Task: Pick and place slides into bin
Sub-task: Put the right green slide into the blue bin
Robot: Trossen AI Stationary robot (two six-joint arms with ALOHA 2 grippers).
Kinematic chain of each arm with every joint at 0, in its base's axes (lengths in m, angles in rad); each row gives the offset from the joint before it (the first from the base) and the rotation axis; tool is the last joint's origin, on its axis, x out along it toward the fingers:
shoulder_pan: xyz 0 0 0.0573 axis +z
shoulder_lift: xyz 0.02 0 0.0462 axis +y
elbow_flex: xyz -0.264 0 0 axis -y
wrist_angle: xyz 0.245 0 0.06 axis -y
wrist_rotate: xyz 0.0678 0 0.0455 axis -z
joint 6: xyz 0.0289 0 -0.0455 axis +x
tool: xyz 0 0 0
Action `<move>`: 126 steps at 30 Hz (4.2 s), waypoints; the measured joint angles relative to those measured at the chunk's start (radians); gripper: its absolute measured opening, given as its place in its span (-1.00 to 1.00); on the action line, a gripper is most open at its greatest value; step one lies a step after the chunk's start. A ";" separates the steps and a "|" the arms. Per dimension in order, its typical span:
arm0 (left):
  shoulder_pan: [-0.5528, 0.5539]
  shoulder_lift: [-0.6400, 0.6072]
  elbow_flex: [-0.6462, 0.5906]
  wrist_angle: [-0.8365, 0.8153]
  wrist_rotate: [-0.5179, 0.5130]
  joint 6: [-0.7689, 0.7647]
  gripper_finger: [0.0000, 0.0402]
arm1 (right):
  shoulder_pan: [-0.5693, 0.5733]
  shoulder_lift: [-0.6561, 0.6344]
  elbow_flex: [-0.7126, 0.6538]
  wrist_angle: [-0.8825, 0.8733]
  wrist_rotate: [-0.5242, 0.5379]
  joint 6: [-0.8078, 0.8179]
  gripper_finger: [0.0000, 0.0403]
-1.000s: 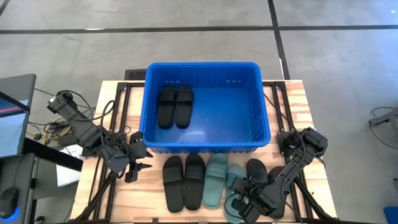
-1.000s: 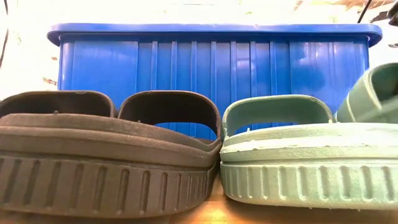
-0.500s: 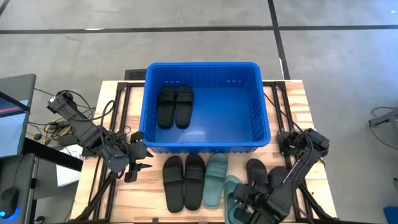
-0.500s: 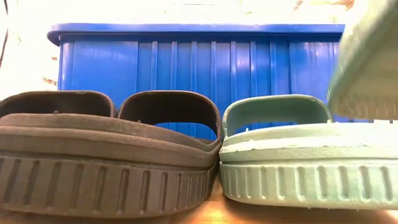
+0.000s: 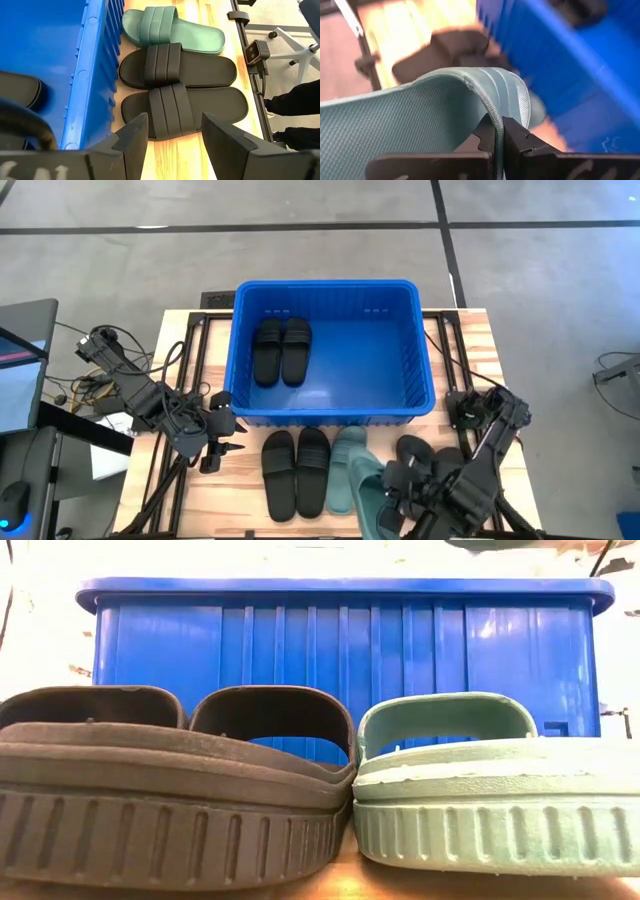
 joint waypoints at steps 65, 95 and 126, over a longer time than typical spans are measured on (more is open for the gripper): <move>-0.073 0.000 0.000 0.174 -0.861 -0.104 -0.15 | -1.170 -0.053 0.001 0.013 -0.376 -1.425 -1.00; -0.072 0.000 0.000 0.174 -0.923 -0.126 -0.15 | -1.368 -0.305 -0.683 0.654 -0.619 -1.778 -1.00; -0.072 0.000 0.000 0.174 -0.973 -0.282 -0.15 | -1.576 -0.305 -0.966 0.859 -0.667 -1.930 -1.00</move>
